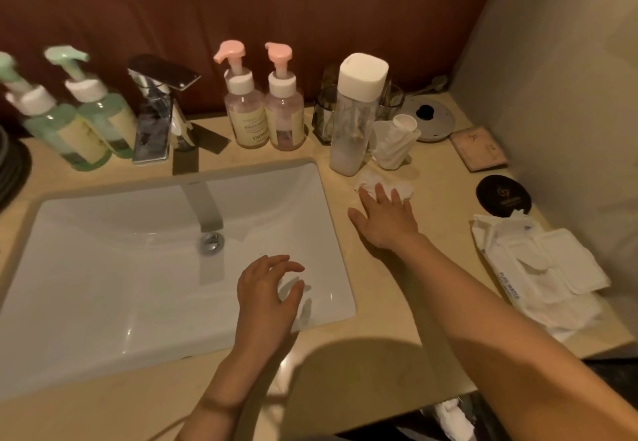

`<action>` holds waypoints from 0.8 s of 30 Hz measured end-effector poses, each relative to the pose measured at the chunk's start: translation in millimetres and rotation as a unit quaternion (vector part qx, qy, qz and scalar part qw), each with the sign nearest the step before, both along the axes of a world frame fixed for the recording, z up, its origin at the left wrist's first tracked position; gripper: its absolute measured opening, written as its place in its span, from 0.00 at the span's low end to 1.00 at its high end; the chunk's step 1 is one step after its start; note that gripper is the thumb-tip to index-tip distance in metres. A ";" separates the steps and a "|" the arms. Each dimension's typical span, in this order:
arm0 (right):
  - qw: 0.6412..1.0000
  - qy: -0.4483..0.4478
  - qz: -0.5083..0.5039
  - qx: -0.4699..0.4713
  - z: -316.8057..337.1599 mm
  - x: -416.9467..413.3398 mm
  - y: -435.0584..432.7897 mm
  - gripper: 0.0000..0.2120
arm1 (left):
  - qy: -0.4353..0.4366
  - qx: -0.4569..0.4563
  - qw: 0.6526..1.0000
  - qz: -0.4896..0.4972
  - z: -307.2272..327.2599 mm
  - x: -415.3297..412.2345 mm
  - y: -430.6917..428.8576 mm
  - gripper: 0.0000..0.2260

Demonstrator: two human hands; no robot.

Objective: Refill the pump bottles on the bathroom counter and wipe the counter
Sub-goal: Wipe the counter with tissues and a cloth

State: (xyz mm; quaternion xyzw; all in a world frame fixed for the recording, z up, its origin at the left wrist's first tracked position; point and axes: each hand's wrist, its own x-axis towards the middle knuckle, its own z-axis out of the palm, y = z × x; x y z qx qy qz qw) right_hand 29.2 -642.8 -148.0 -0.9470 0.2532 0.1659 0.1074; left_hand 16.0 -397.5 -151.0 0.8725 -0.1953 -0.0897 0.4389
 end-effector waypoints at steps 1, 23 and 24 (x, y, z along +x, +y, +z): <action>1.000 -0.008 0.005 0.001 0.4 2.8 0.6 0.32 | -0.001 -0.001 1.000 0.001 -0.4 0.1 -0.1 0.08; 0.973 -0.035 0.228 -0.016 8.4 -64.7 18.9 0.38 | -0.001 0.013 1.000 -0.027 -3.9 5.2 -18.7 0.17; 0.973 -0.033 0.226 -0.022 6.6 -55.7 14.9 0.35 | -0.004 0.011 1.000 -0.023 -2.2 5.0 -17.4 0.17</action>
